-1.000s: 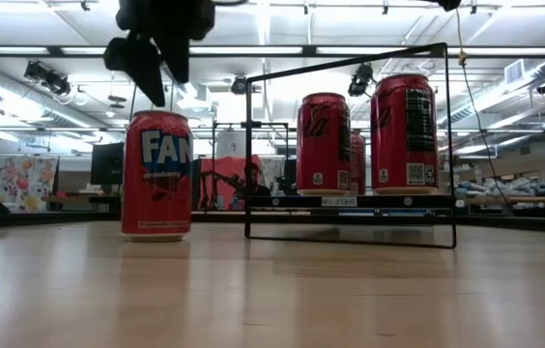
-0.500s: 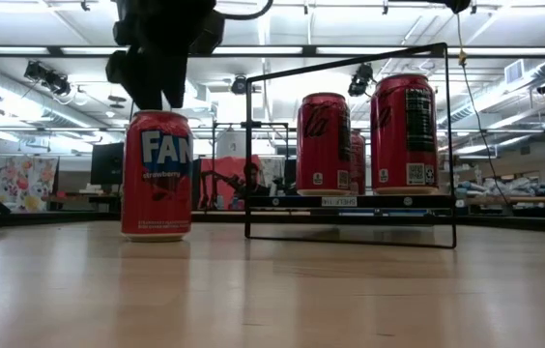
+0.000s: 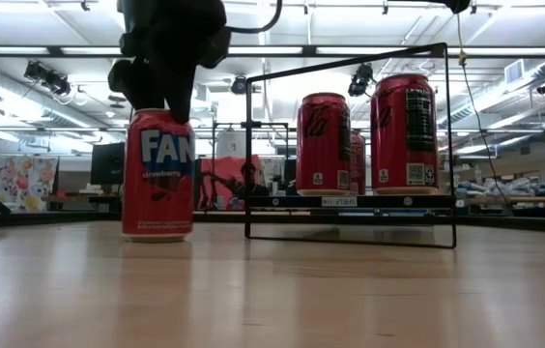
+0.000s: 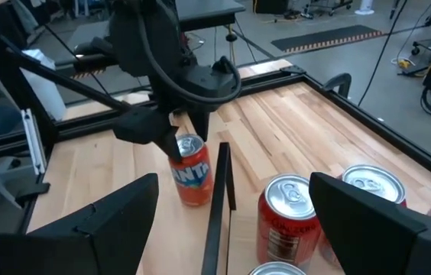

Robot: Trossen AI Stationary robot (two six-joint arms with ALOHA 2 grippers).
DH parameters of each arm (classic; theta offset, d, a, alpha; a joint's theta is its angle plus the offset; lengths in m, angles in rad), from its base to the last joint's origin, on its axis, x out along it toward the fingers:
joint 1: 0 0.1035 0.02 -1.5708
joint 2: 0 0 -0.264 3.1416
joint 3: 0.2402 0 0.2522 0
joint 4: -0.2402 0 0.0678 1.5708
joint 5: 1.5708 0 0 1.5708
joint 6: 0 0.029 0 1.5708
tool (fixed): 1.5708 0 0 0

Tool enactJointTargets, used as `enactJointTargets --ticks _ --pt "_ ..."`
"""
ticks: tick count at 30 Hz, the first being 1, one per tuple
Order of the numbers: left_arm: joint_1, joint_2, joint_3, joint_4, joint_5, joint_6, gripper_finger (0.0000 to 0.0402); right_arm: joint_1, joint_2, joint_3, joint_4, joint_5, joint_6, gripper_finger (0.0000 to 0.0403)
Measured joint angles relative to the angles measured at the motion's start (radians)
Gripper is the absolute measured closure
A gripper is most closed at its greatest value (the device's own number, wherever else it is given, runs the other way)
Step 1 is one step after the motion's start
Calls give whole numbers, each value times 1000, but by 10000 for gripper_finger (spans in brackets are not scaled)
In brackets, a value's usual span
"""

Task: Place canned beverage on shelf
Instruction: Put the red soda can on the shelf aligned with the other red soda can

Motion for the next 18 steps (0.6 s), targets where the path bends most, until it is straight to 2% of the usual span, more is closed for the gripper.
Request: enactJointTargets --ticks 15,18 --pt "-5 2 -2 24 53 43 87 0 0 0 3 0 8 53" --pt "-5 3 -4 34 100 90 87 0 0 0 5 0 8 53"
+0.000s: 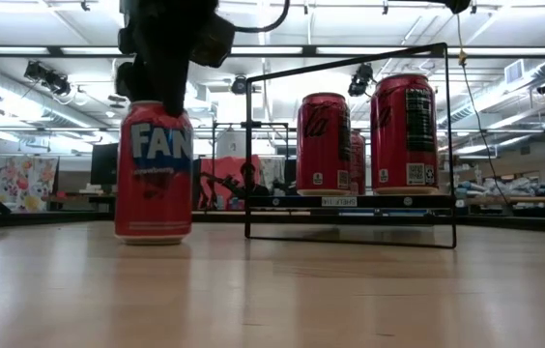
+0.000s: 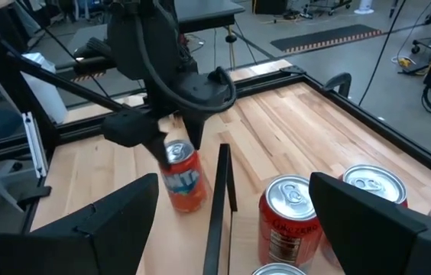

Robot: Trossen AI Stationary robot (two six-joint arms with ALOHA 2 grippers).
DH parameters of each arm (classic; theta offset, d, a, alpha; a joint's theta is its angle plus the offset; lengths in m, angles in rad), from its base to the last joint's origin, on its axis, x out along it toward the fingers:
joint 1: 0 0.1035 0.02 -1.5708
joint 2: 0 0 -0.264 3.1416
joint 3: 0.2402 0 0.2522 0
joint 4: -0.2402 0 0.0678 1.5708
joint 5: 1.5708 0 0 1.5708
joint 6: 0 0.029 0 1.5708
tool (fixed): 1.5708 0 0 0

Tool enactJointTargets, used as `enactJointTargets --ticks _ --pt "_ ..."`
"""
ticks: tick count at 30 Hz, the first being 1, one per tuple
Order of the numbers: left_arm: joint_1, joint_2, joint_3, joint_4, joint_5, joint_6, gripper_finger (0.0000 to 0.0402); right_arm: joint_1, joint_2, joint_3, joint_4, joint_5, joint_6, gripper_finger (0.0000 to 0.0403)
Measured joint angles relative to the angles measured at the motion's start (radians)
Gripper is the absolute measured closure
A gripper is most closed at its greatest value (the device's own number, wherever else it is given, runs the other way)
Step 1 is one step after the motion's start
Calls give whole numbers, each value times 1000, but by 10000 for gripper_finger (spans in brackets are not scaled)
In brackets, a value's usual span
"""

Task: Place canned beverage on shelf
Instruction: Put the red soda can on the shelf aligned with the other red soda can

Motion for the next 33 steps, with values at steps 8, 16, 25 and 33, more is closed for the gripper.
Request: enactJointTargets --ticks 8,16,25,33 --pt "-63 2 -2 51 61 356 88 0 0 0 13 0 0 53" --pt "-105 4 -2 112 54 784 88 0 0 0 21 -7 0 53" --pt "-127 3 -2 122 47 958 88 0 0 -1 37 -19 0 53" --pt "-121 3 1 133 45 888 86 0 0 -1 37 -19 0 53"
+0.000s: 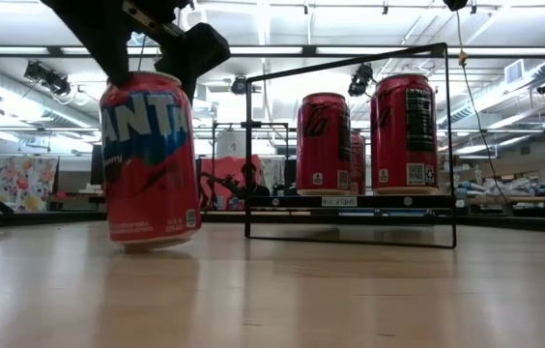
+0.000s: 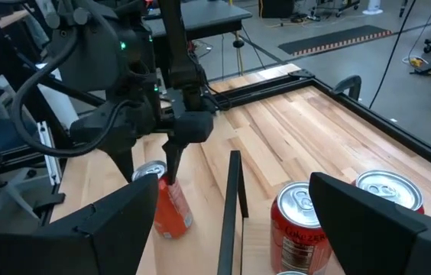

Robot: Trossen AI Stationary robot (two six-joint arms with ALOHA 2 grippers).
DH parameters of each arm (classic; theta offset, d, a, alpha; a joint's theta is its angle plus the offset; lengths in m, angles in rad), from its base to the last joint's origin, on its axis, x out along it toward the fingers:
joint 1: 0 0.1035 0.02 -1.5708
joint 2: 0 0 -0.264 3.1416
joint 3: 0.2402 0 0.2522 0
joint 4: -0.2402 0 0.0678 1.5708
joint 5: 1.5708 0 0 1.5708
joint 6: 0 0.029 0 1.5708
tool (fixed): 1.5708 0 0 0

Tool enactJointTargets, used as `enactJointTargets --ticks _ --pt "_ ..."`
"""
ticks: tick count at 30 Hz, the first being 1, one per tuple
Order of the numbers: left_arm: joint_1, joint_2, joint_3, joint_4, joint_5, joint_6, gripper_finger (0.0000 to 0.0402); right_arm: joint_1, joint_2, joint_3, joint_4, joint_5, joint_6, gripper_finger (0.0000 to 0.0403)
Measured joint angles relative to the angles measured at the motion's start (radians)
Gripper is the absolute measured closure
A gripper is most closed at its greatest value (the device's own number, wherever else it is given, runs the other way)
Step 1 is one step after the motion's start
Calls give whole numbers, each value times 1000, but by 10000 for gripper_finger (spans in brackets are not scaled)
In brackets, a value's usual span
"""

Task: Place canned beverage on shelf
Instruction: Put the red soda can on the shelf aligned with the other red soda can

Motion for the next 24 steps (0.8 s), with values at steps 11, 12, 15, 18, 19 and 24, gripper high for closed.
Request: enactJointTargets --ticks 11,12,15,18,19,24 --pt "24 -4 76 13 5 -37 86 0 0 0 0 0 22 53" --pt "24 -4 78 16 6 -37 86 0 0 0 0 0 22 53" --pt "24 -4 78 16 6 -69 86 0 0 0 -1 1 21 53" --pt "24 -5 78 15 -9 -154 86 0 0 0 -2 1 22 53" --pt "24 -7 78 11 -10 -196 86 0 0 0 -2 1 22 53" --pt "31 -8 114 -55 -11 -535 86 0 0 0 -2 1 25 53"
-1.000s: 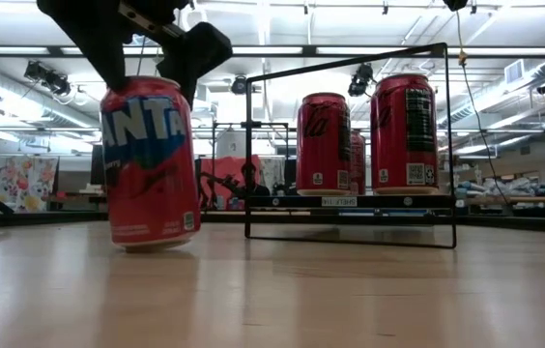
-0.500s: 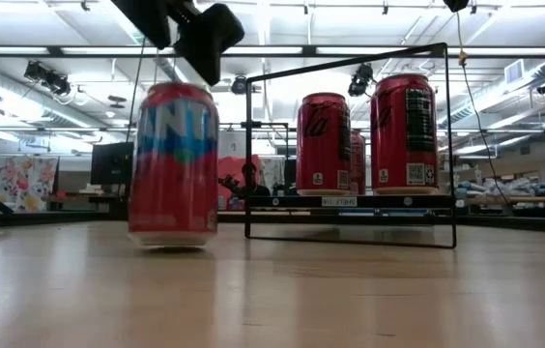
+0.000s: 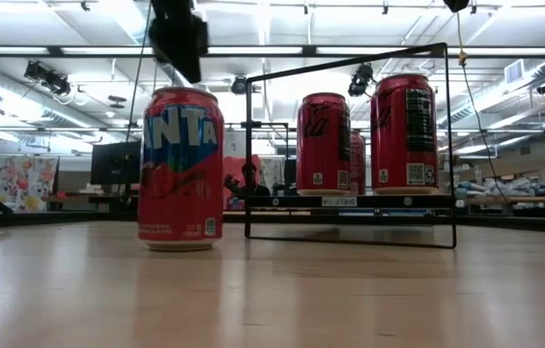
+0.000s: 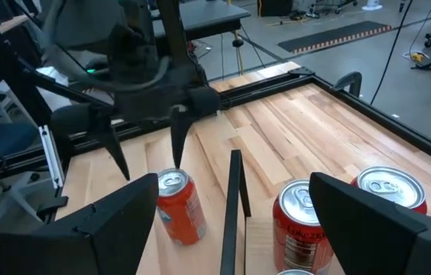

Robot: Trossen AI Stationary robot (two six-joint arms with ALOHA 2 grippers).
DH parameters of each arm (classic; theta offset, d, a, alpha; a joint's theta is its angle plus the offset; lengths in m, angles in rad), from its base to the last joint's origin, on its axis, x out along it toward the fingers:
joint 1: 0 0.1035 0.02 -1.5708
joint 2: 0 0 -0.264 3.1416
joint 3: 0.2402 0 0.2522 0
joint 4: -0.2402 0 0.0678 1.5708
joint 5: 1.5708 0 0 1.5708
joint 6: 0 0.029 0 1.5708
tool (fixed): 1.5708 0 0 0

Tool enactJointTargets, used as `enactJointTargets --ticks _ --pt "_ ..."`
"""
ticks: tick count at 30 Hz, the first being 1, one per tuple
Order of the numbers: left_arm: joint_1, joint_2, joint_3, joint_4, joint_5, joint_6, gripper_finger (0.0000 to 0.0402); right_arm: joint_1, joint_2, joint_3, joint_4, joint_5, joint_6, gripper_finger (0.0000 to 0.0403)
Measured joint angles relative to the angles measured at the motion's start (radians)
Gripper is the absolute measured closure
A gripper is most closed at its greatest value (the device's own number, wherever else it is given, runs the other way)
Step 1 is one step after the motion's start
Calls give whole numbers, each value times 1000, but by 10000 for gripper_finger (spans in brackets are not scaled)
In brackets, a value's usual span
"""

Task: Place canned beverage on shelf
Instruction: Put the red soda can on the shelf aligned with the other red soda can

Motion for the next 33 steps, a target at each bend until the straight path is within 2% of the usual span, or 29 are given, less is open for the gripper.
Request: enactJointTargets --ticks 3,6,8,11,15,25,33 --pt "-1 0 15 -37 -33 -198 86 0 0 0 -1 0 -2 53" --pt "-26 -1 28 -74 -133 -390 89 0 0 0 -2 0 -19 53" --pt "-50 -1 20 -77 -229 -526 94 0 0 0 -1 0 -34 53" --pt "-108 0 9 -42 -436 -723 102 0 0 0 -2 -1 -37 53" --pt "-176 11 3 10 -633 -855 106 0 0 0 -1 -26 -56 53" --pt "-180 112 1 5 -633 -1079 88 0 0 0 -1 -113 -135 53" --pt "-174 140 2 -26 -635 -1071 88 -13 0 0 -1 -106 -144 53"
